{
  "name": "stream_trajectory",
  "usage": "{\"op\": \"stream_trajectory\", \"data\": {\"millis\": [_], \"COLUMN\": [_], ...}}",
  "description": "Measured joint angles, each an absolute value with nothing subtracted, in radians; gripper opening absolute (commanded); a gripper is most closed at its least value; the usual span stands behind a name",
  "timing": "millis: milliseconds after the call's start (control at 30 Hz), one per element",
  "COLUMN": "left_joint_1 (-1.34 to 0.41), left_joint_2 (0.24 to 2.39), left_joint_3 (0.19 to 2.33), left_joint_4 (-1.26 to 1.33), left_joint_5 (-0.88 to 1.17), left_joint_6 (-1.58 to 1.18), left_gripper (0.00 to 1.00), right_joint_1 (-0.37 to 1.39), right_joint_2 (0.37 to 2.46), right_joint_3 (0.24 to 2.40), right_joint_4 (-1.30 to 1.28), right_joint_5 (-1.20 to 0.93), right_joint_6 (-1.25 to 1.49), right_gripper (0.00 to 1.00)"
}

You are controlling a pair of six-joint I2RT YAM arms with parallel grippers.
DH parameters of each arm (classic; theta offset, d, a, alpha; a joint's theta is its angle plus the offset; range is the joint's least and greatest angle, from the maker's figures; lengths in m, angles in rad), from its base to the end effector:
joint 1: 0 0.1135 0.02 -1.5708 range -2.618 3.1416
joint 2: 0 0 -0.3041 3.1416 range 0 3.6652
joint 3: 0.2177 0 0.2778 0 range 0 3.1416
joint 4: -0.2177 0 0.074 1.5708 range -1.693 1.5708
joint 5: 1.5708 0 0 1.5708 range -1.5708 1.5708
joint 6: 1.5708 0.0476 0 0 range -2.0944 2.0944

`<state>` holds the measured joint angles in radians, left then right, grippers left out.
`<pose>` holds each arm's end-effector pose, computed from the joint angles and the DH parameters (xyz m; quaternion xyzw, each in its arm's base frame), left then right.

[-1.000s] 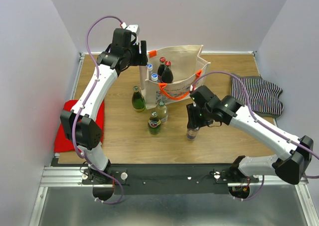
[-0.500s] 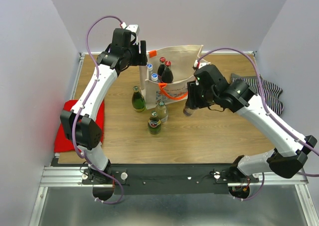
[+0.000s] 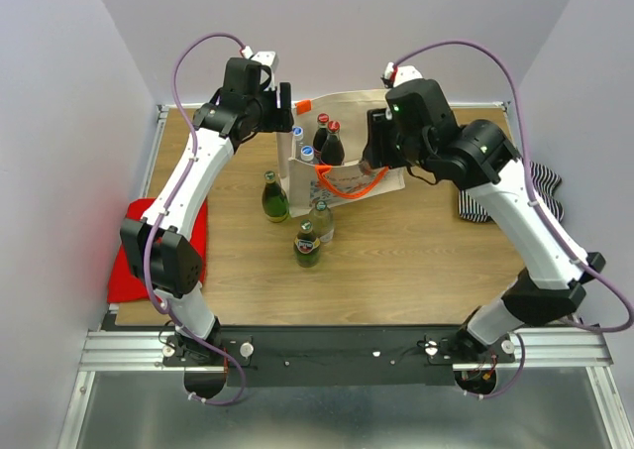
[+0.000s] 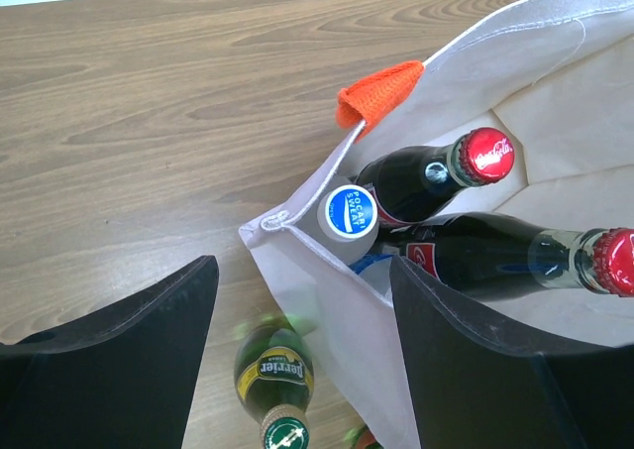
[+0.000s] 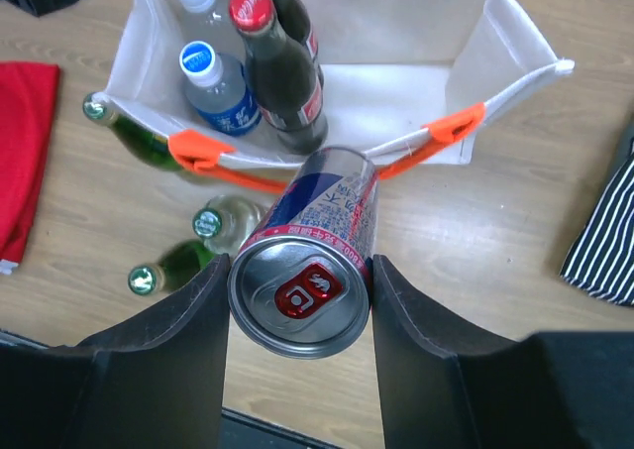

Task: Place the beverage into the canvas bag
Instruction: Pick up the drink from the center of the board, then place the drink in the canvas bag.

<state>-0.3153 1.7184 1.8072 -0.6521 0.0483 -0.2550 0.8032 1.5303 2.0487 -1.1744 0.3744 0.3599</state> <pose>0.4103 -0.1363 0.4332 0.0381 0.8748 -0.1560 0.4571 0.2259 0.2090 0.5317 -0.1136 0.8780 0.0988 0.4543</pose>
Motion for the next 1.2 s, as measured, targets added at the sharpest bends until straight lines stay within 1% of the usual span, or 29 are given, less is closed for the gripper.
{"op": "stream_trajectory", "data": {"millis": [133,233,500,833,1200], "left_joint_1": [-0.315,-0.315,-0.315,-0.315,-0.315], "left_joint_2": [1.713,1.704,1.684,1.679,1.668], "left_joint_3": [1.806,1.801,1.8,1.796,1.768], "left_joint_4": [-0.652,-0.653,-0.653,-0.653,-0.653], "left_joint_5": [0.059,0.063,0.065,0.065,0.065], "left_joint_6": [-0.252,-0.25,-0.25,-0.25,-0.246], "left_gripper": [0.79,0.79,0.79,0.79,0.79], "right_joint_1": [0.783,0.754,0.628,0.507,0.465], "right_joint_2": [1.611,1.635,1.663,1.778,1.885], "right_joint_3": [2.154,2.188,2.191,2.191,2.193], "right_joint_4": [-1.164,-1.145,-1.032,-0.925,-0.867], "right_joint_5": [0.381,0.381,0.331,0.199,0.077], "right_joint_6": [0.316,0.294,0.248,0.226,0.228], "right_gripper": [0.01,0.01,0.01,0.01,0.01]}}
